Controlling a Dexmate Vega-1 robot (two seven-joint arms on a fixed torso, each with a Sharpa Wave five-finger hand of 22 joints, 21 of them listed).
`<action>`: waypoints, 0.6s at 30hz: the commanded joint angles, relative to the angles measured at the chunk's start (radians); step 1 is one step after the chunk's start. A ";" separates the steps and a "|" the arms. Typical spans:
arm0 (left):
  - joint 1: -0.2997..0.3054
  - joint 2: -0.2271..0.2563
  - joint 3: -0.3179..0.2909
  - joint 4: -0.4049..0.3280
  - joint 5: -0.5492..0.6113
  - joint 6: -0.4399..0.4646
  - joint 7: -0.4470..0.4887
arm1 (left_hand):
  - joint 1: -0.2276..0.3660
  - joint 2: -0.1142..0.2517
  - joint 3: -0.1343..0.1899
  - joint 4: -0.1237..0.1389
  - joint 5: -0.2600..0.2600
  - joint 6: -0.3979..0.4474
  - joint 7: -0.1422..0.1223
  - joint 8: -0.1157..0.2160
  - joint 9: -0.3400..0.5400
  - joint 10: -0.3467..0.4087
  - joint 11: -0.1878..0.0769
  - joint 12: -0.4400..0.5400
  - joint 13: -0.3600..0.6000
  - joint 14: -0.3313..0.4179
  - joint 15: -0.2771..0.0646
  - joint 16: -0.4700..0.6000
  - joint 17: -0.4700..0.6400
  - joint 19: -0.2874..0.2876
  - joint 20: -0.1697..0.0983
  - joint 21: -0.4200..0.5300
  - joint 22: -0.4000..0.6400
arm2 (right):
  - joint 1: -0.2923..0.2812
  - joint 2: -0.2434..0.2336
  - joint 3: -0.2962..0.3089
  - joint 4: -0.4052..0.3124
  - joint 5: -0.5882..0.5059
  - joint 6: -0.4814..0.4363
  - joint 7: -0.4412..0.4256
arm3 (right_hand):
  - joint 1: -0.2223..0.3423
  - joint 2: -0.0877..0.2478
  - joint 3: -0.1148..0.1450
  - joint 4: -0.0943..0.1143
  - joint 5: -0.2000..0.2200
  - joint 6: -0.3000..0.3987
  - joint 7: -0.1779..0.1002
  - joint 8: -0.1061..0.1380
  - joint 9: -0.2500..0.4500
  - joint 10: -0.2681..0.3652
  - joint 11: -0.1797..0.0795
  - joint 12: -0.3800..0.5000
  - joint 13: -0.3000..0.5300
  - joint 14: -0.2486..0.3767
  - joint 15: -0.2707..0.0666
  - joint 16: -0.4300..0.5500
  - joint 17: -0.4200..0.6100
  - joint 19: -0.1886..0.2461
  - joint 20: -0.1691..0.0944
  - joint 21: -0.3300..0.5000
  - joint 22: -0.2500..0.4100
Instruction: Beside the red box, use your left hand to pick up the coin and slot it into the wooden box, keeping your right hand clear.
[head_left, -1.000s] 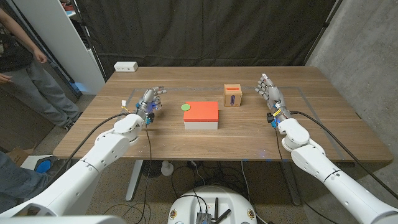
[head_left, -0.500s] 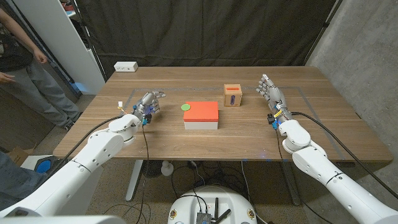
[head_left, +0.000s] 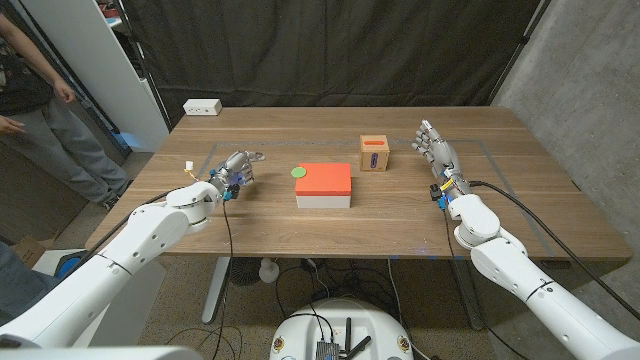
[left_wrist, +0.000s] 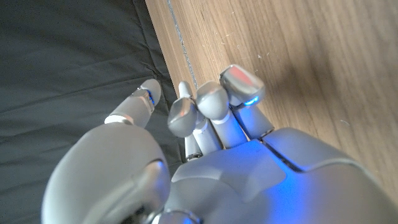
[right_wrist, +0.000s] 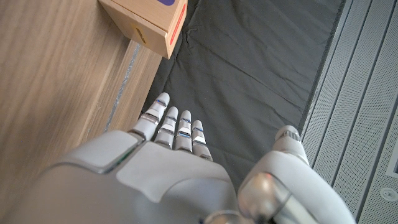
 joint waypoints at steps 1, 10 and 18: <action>0.035 0.058 -0.040 -0.058 -0.074 0.071 0.009 | 0.020 0.002 -0.009 -0.001 0.006 0.010 -0.001 0.010 0.008 0.003 -0.003 0.010 -0.001 0.008 -0.003 0.007 0.000 0.002 -0.015 -0.005 0.004 | -0.024 -0.010 0.008 -0.026 -0.009 -0.005 -0.011 | 0.013 -0.001 0.008 -0.003 -0.001 0.006 0.041 0.006 0.001 0.008 0.000 0.000 0.000 0.004 0.002 0.003 0.002 0.008 0.005 -0.004 0.001; 0.053 0.090 -0.064 -0.095 -0.139 0.149 0.061 | 0.039 -0.002 -0.024 -0.001 0.007 0.011 -0.009 0.029 0.021 0.002 -0.001 0.014 -0.011 0.007 -0.003 0.011 -0.003 -0.003 -0.016 -0.003 0.005 | -0.028 -0.021 0.015 -0.009 0.018 0.001 0.025 | 0.015 -0.001 0.009 -0.002 -0.001 0.006 0.040 0.005 0.001 0.008 -0.001 -0.001 -0.001 0.005 0.003 0.002 0.001 0.008 0.005 -0.005 0.001; 0.052 0.120 -0.082 -0.132 -0.195 0.213 0.095 | 0.072 0.001 -0.039 0.001 0.007 0.049 -0.034 0.075 0.043 0.004 0.004 0.024 -0.013 0.009 -0.004 0.016 0.001 -0.002 -0.016 -0.004 0.004 | -0.022 -0.034 0.018 0.008 0.034 0.002 0.056 | 0.016 -0.001 0.009 -0.002 -0.002 0.006 0.040 0.004 0.001 0.008 -0.001 -0.002 -0.001 0.006 0.003 0.002 -0.001 0.009 0.005 -0.006 0.001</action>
